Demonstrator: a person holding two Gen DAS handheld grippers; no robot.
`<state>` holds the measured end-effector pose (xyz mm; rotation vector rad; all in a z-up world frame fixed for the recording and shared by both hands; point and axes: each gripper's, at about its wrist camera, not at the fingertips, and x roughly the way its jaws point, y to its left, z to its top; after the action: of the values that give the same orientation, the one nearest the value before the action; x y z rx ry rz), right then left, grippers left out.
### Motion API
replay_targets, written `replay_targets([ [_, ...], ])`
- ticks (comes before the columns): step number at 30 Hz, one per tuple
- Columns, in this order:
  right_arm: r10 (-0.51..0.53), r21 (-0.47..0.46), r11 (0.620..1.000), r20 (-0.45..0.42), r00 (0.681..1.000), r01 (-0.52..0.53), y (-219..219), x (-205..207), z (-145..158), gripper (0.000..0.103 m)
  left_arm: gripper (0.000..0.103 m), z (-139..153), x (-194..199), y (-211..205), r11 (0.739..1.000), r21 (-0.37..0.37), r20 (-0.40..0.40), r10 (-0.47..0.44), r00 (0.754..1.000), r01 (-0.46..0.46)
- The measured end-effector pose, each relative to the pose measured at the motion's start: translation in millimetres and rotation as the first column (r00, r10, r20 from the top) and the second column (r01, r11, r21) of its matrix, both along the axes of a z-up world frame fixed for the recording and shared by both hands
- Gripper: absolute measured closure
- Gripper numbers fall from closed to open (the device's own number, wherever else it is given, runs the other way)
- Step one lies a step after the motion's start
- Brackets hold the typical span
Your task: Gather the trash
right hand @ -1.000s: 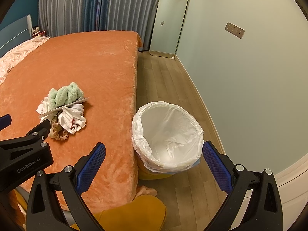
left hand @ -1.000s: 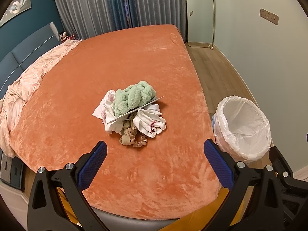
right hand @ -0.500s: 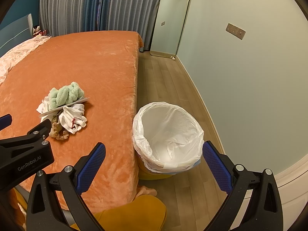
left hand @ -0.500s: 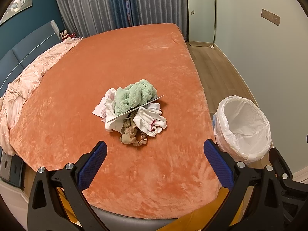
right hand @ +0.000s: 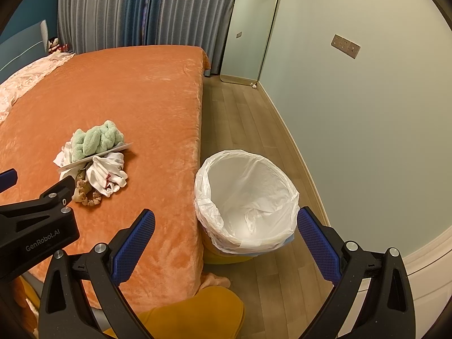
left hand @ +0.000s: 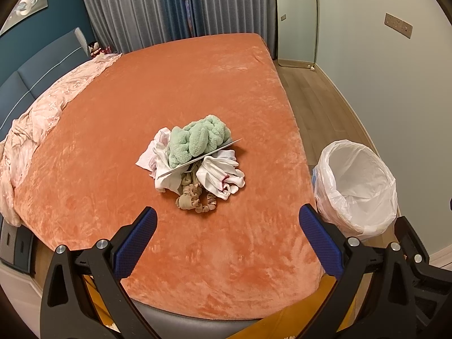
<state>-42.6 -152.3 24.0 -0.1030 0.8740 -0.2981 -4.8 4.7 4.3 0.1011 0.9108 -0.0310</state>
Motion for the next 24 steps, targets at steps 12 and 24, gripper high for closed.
replay_targets([
  [12, -0.003, 0.001, 1.000, 0.004, 1.000, 0.003, -1.7, 0.3, 1.1, 0.007, 0.007, 0.6, -2.0, -1.9, 1.000, 0.000, 0.018, -0.002, 1.000, 0.002],
  [24, -0.011, -0.009, 1.000, 0.006, 1.000, 0.011, -3.1, 2.7, 3.7, 0.007, 0.007, 4.1, 0.4, 0.8, 1.000, -0.002, 0.037, 0.004, 0.999, -0.004],
])
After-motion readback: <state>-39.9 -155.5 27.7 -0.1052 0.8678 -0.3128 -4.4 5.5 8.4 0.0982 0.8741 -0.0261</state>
